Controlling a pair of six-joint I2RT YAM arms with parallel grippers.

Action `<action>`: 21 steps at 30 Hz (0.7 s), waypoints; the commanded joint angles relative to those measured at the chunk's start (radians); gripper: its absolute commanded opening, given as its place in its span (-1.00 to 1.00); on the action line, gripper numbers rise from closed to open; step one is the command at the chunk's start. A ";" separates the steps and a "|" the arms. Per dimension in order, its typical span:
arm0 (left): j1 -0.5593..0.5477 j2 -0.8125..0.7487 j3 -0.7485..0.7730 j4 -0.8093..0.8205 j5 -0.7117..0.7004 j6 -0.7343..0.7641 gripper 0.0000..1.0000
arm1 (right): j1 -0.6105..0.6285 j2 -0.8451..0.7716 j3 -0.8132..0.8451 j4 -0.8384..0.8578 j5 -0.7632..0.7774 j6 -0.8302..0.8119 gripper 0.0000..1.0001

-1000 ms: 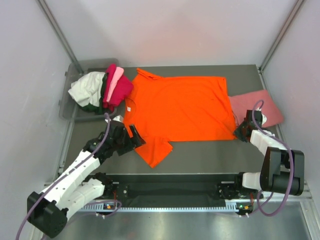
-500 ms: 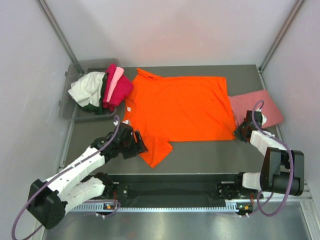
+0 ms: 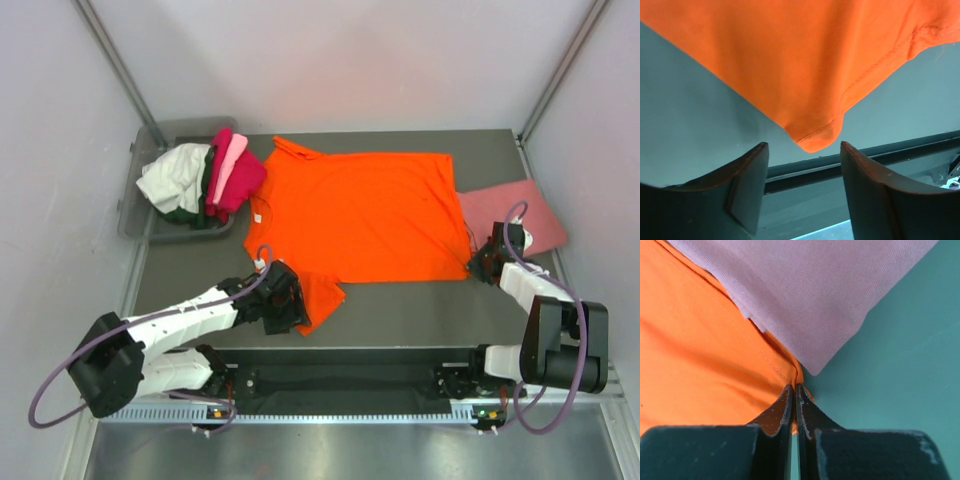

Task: Fold and stack the t-shirts
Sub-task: Fold the tshirt

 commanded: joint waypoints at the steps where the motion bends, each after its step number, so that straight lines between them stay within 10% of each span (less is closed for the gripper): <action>1: -0.028 0.022 -0.006 0.081 -0.021 -0.045 0.24 | -0.009 -0.031 -0.013 0.026 -0.010 -0.013 -1.00; 15: -0.040 0.149 -0.051 0.182 -0.021 -0.073 -0.42 | -0.009 -0.059 -0.019 0.020 -0.019 -0.019 -1.00; 21: -0.045 0.103 -0.036 0.125 -0.074 -0.072 -1.00 | -0.009 -0.062 -0.013 0.007 -0.018 -0.022 -1.00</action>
